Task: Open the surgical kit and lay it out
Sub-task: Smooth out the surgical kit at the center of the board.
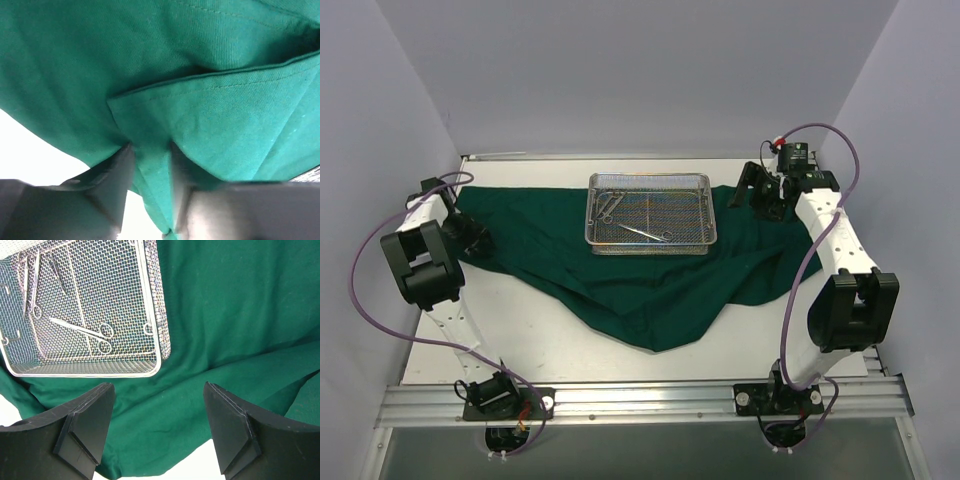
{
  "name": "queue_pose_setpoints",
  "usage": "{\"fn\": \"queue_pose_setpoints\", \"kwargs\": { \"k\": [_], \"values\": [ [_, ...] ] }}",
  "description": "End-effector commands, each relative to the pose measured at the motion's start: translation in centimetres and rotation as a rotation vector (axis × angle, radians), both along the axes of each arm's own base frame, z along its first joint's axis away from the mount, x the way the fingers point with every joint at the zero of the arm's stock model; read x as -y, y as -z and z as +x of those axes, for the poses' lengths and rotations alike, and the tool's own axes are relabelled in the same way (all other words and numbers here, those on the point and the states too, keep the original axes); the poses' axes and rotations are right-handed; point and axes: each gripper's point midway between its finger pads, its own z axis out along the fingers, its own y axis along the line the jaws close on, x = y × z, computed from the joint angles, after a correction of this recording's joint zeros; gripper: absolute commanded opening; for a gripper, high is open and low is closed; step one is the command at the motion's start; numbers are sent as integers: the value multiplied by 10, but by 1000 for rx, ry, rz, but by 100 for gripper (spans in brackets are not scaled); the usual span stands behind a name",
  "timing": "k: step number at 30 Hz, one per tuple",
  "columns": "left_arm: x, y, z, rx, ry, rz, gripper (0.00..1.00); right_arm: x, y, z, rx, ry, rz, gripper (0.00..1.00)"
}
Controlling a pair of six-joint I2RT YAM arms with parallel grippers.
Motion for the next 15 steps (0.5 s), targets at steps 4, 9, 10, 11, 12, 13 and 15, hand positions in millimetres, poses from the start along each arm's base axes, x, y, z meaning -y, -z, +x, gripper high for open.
{"fn": "queue_pose_setpoints", "kwargs": {
  "k": [4, 9, 10, 11, 12, 13, 15],
  "values": [
    [-15, -25, 20, 92, -22, 53, 26, 0, -12, 6, 27, 0, 2, 73],
    [-16, -42, 18, 101, -10, 64, 6, -7, -14, 8, 32, -12, 9, 73],
    [-15, -46, 16, 103, -7, 66, 5, -8, -13, 8, 29, -16, 9, 73],
    [-14, -54, 14, 112, 4, 71, 4, -10, -12, 9, 27, -20, 10, 73],
    [-14, -58, 13, 113, 11, 75, 4, -12, -13, 9, 27, -25, 13, 73],
    [-14, -62, 8, 104, 17, 77, 4, -15, -10, 9, 16, -32, 13, 73],
    [-16, -75, 5, 123, 41, 103, 8, -20, -11, 10, 18, -41, 15, 73]
  ]
}}
